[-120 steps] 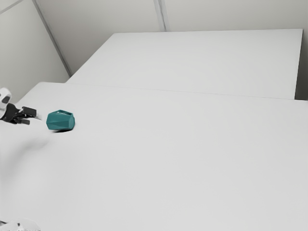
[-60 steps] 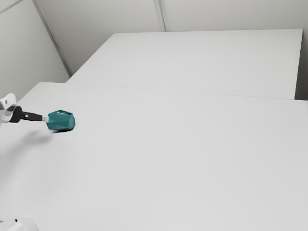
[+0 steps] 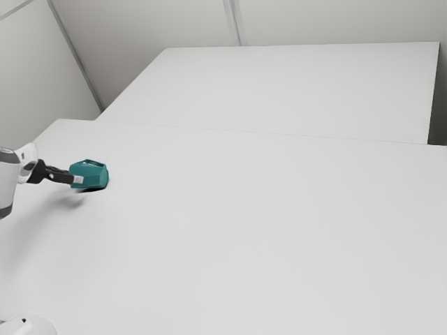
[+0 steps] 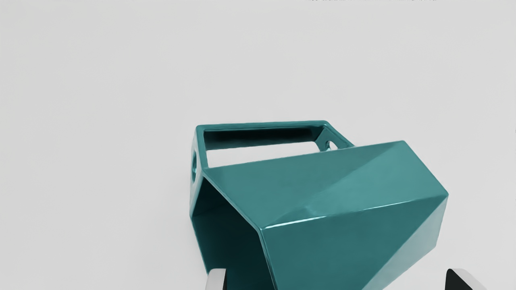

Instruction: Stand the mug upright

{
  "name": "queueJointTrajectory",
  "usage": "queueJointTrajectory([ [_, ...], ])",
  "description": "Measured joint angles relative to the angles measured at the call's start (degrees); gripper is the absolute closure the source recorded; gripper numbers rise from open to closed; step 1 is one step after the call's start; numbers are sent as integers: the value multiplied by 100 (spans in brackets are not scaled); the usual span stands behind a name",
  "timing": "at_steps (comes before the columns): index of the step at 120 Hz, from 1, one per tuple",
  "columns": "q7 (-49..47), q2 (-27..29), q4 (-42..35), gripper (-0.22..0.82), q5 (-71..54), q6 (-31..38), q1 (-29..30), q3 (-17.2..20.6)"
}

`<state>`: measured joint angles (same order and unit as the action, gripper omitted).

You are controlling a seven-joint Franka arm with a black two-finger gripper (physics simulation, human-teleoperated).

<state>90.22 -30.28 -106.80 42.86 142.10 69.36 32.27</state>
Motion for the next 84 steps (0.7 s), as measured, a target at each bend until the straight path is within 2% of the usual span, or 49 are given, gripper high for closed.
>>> queueJointTrajectory([
  [60, 443, -28, -172, 2, 162, 131, -149, 15],
  [84, 539, -4, -162, 20, 172, 169, -195, 18],
])
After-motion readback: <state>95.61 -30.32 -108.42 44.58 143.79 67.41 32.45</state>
